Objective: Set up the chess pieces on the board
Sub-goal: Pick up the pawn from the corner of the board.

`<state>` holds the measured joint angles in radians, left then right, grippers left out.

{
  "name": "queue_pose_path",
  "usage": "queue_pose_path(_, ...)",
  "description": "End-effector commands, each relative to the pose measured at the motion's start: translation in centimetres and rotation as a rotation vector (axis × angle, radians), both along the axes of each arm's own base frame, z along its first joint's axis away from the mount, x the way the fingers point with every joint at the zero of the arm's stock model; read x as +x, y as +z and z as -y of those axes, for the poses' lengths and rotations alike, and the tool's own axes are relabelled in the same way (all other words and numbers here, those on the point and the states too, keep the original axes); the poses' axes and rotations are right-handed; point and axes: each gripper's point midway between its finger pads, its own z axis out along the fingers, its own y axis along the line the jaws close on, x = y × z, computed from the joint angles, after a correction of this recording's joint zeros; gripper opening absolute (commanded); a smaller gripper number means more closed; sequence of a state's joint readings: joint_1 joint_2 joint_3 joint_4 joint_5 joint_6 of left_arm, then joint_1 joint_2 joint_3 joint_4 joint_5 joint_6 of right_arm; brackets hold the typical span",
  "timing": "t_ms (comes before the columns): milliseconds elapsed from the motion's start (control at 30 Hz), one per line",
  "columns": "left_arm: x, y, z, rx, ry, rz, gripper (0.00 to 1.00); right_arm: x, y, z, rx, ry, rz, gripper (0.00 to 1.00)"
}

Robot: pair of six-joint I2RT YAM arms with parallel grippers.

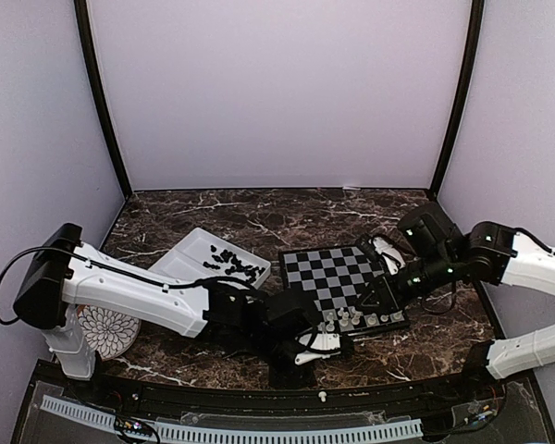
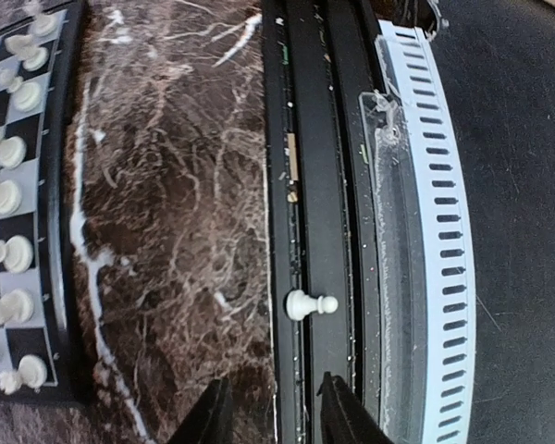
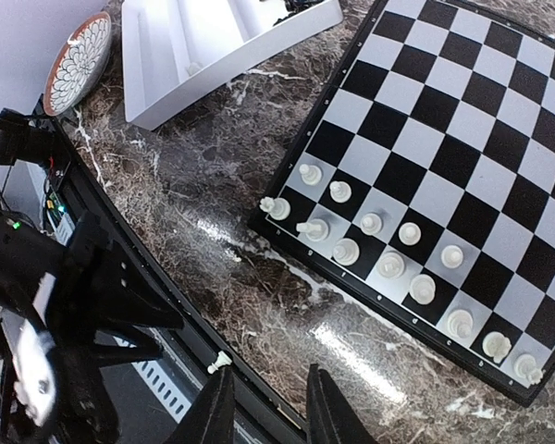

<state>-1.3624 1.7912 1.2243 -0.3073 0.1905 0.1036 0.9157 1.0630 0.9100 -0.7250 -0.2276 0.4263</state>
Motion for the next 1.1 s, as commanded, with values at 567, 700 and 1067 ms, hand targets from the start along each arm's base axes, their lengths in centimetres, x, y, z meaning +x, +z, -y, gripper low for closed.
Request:
queue_pose_path(567, -3.9, -3.0, 3.1, 0.028, -0.350, 0.222, 0.36, -0.5, 0.7, 3.7, -0.041, -0.127, 0.029, 0.29)
queue_pose_path(700, -4.0, -3.5, 3.2, 0.033, -0.353, 0.223, 0.36, -0.5, 0.5, 3.7, -0.046, -0.120, 0.032, 0.29)
queue_pose_path(1067, -3.6, -5.3, 3.6, 0.074, -0.361, 0.251, 0.32, -0.4, 0.4, 3.6, -0.069, -0.094, 0.040, 0.29)
